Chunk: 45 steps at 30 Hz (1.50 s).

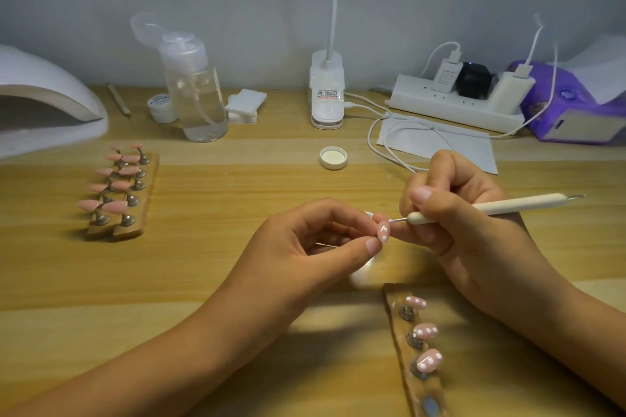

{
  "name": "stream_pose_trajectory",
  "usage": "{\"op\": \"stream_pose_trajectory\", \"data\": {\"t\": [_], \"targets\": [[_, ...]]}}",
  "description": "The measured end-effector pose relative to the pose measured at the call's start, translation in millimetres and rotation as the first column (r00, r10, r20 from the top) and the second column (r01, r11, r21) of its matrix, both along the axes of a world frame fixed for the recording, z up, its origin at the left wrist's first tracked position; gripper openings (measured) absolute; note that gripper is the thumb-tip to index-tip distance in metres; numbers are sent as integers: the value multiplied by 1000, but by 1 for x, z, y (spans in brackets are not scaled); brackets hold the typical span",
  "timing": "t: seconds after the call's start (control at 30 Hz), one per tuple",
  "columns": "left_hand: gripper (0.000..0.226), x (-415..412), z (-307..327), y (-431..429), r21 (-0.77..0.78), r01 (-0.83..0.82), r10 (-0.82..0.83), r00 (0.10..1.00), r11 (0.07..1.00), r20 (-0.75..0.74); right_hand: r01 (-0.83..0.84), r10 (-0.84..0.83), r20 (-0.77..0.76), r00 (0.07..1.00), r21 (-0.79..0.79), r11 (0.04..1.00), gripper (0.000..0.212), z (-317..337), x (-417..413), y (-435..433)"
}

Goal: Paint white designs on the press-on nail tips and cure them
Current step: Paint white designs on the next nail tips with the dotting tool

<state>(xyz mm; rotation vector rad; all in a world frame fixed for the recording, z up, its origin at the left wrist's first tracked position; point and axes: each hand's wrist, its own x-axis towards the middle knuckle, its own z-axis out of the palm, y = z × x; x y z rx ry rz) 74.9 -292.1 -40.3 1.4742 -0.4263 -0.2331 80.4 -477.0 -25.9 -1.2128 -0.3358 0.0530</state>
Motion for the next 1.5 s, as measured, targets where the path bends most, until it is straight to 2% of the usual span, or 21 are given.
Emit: {"op": "stream_pose_trajectory", "data": {"t": [0.67,0.77,0.9,1.2,1.5], "targets": [[11,0,2,-1,-13,4,-4,1000,1000,3,-5,6,7,1000,-14,1000,20,-1,1,0],[10,0,2,-2,-18,1,-1,1000,1000,-5,8,-8,4,1000,-31,999,27,-2,1,0],[10,0,2,-1,-11,1,-1,1000,1000,-5,-9,9,7,1000,-30,1000,19,-1,2,0],[9,0,0,0,6,1,-1,1000,1000,-7,-3,4,13,1000,-41,999,25,-3,2,-2],[11,0,-1,0,0,-4,4,1000,1000,-11,-9,10,-48,999,8,1000,19,-3,3,-1]]}}
